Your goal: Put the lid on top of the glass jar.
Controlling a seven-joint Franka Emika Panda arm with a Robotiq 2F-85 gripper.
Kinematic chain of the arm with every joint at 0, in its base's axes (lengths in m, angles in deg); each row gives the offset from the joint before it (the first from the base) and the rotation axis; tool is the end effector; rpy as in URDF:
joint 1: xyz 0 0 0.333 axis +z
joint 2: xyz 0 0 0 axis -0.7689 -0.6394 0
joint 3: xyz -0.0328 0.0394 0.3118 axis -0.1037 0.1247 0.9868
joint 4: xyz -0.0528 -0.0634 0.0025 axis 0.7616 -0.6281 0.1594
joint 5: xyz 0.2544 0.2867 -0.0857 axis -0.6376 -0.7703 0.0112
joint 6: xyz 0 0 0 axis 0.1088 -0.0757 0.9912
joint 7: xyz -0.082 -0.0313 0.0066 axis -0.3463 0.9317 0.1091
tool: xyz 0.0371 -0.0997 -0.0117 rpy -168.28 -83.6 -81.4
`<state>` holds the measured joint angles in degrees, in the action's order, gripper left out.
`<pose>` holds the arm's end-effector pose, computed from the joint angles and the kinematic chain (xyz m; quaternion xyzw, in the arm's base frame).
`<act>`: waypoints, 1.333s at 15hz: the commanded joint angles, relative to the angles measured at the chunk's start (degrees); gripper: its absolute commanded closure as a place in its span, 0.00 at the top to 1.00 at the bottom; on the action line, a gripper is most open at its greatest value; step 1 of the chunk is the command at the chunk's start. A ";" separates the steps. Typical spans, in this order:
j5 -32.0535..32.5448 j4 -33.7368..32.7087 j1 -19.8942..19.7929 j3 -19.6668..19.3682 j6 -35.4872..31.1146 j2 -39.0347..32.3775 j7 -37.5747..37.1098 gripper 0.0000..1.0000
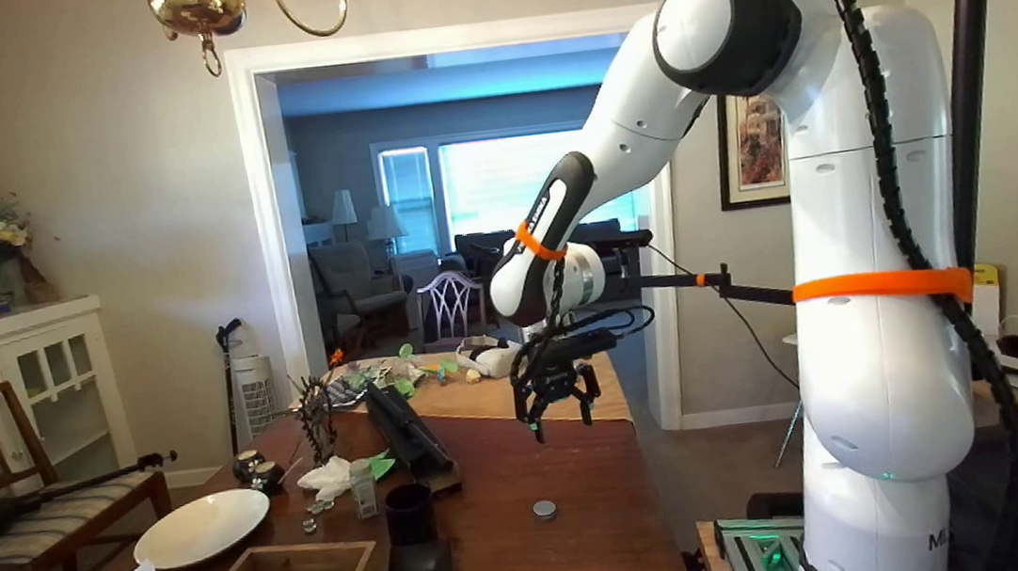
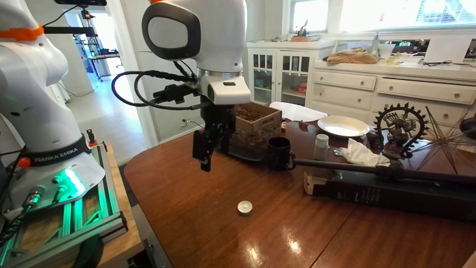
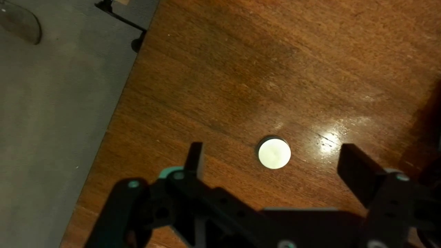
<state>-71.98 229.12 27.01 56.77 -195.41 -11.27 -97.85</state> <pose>0.3255 -0.3368 0.2777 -0.8711 0.4873 0.0614 0.0036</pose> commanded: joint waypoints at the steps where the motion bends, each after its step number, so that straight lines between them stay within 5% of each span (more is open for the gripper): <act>1: 1.38 2.52 0.56 0.25 -4.61 1.34 5.27 1.00; 4: 1.27 4.19 0.28 0.31 -11.01 1.06 14.12 1.00; 7: -5.70 6.86 0.01 0.71 -16.01 1.63 27.68 1.00; 12: -17.54 7.55 -0.50 0.64 -14.50 1.38 49.07 1.00; 18: -14.99 6.03 -2.80 -1.14 -20.45 -5.39 48.79 1.00; 20: -18.65 6.08 -3.31 -0.60 -22.68 -6.97 52.87 1.00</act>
<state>-87.70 235.84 24.38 55.58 -214.79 -14.83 -48.52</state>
